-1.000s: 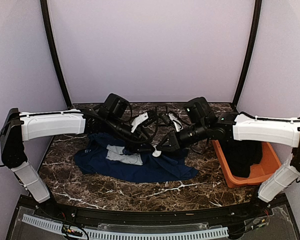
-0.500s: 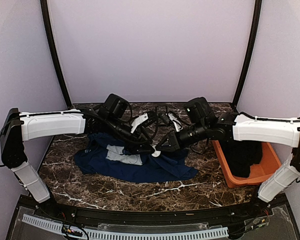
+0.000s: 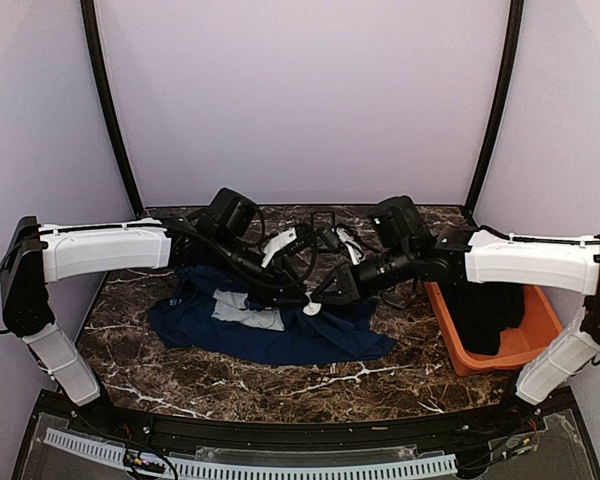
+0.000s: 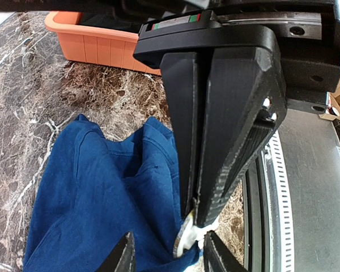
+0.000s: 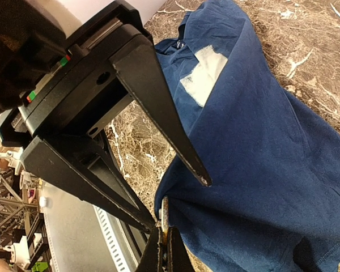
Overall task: Pin the brooch onto the clothing
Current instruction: Pin the brooch onto the flattened clothing.
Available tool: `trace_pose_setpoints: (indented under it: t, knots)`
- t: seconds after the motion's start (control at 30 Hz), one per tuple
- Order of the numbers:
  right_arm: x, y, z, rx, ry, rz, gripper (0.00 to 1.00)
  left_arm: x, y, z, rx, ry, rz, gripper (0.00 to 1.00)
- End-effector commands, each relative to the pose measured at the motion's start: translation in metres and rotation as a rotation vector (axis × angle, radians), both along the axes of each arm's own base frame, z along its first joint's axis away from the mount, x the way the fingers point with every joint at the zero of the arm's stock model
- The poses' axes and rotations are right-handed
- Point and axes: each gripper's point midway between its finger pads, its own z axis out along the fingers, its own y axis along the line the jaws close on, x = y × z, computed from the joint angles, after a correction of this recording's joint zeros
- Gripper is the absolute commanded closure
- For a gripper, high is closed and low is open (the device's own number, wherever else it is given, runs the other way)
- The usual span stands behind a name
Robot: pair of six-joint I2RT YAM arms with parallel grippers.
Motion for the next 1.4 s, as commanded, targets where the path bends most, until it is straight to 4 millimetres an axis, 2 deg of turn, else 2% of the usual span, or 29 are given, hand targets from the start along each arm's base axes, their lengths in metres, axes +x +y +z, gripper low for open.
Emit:
trace_pose_setpoints:
  t: [0.0, 0.23, 0.57, 0.77, 1.03, 1.2, 1.37]
  knots:
    - [-0.009, 0.009, 0.018, 0.083, -0.017, 0.055, 1.00, -0.005, 0.002, 0.002, 0.000, 0.016, -0.002, 0.60]
    - [-0.007, 0.011, 0.020, 0.087, -0.019, 0.051, 1.00, -0.006, 0.001, 0.002, -0.004, 0.028, -0.003, 0.59]
    - [-0.001, 0.010, 0.038, 0.150, -0.002, 0.045, 1.00, -0.007, -0.001, 0.003, -0.014, 0.042, -0.008, 0.56]
    - [0.001, 0.009, 0.040, 0.166, 0.006, 0.047, 1.00, -0.009, -0.001, 0.005, -0.014, 0.029, -0.010, 0.55]
    - [-0.001, 0.008, 0.031, 0.154, 0.018, 0.048, 1.00, -0.007, 0.000, 0.009, -0.017, 0.012, 0.000, 0.55]
    - [-0.001, 0.004, 0.021, 0.130, 0.022, 0.032, 1.00, -0.009, 0.003, 0.023, -0.056, -0.026, 0.000, 0.43]
    - [0.000, 0.001, 0.015, 0.116, 0.026, 0.018, 1.00, -0.013, 0.005, 0.032, -0.095, -0.058, -0.006, 0.39]
